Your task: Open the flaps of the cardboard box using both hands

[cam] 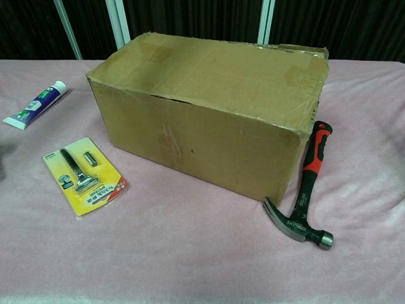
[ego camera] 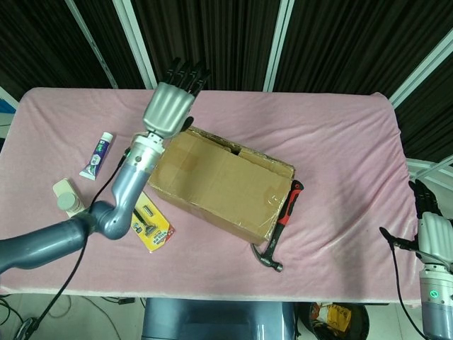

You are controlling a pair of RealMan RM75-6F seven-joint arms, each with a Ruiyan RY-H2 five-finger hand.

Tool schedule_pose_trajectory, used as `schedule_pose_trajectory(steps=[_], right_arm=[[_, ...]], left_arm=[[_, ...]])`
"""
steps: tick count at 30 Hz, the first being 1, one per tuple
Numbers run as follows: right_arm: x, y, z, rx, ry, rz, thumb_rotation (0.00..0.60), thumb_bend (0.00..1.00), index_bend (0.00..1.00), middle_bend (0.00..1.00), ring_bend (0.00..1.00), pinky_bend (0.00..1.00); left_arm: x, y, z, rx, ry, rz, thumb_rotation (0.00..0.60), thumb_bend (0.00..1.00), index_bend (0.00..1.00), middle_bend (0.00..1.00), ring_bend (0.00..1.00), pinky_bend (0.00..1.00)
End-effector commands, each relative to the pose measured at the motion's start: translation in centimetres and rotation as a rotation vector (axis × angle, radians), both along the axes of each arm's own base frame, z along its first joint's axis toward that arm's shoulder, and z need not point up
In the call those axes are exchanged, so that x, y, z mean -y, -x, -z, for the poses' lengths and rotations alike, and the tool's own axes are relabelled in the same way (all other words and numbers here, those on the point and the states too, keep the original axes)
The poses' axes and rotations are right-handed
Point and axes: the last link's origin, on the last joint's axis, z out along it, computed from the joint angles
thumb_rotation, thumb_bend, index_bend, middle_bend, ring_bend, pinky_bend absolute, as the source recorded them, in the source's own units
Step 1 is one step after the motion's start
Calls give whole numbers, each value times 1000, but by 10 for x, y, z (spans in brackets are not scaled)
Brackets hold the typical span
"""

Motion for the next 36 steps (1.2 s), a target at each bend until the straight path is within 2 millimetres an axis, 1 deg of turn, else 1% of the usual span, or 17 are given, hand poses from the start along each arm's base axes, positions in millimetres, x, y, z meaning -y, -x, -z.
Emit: schedule_pose_trajectory(steps=[1, 2, 3, 5, 6, 8, 9, 12, 13, 17, 21, 25, 28, 30, 36], right_arm=[[7, -10, -6, -3, 16, -22, 600, 238, 0, 21, 23, 227], [9, -14, -7, -6, 17, -31, 600, 244, 0, 21, 23, 227], [14, -21, -9, -4, 13, -48, 600, 251, 0, 22, 24, 227], [20, -31, -10, 11, 2, -65, 600, 262, 0, 28, 26, 227], [26, -41, -11, 28, -10, -83, 600, 271, 0, 34, 28, 227], [34, -53, -12, 45, -28, -104, 600, 286, 0, 43, 30, 227], [41, -65, -12, 55, -44, -128, 600, 290, 0, 44, 31, 227], [54, -89, -13, 63, -78, -178, 600, 312, 0, 48, 32, 227], [57, -95, -13, 64, -84, -192, 600, 317, 0, 51, 32, 227], [79, -140, -10, 59, -135, -288, 600, 323, 0, 98, 73, 237], [96, -172, -1, 54, -194, -335, 600, 330, 0, 133, 112, 257], [111, -196, 15, 85, -271, -334, 600, 347, 10, 199, 188, 311], [119, -210, 29, 133, -320, -318, 600, 359, 48, 246, 240, 365], [122, -217, 40, 156, -348, -304, 600, 365, 61, 256, 251, 380], [128, -229, 64, 190, -397, -264, 600, 369, 66, 257, 252, 382]], left_arm=[[59, 83, -40, 60, -7, -104, 600, 202, 0, 0, 0, 0], [68, 95, -43, 65, -8, -120, 600, 202, 0, 0, 0, 0], [81, 111, -45, 73, -8, -144, 600, 202, 0, 0, 0, 0], [98, 134, -47, 88, -10, -181, 600, 202, 0, 0, 0, 0], [109, 149, -48, 105, -13, -204, 600, 202, 0, 0, 0, 0], [123, 168, -49, 129, -18, -236, 600, 202, 0, 0, 0, 0], [132, 181, -50, 142, -21, -256, 600, 202, 0, 0, 0, 0], [150, 208, -51, 158, -36, -300, 600, 204, 0, 0, 0, 0], [153, 212, -51, 164, -38, -308, 600, 204, 0, 0, 0, 0], [176, 246, -45, 195, -35, -359, 600, 205, 0, 0, 0, 0], [188, 266, -38, 215, -17, -398, 600, 204, 0, 0, 0, 0], [191, 273, -34, 230, -3, -400, 600, 206, 0, 0, 0, 0], [190, 274, -33, 239, 3, -388, 600, 206, 0, 0, 0, 0], [189, 275, -33, 239, 2, -380, 600, 206, 0, 0, 0, 0], [187, 278, -35, 248, -5, -377, 600, 206, 0, 0, 0, 0]])
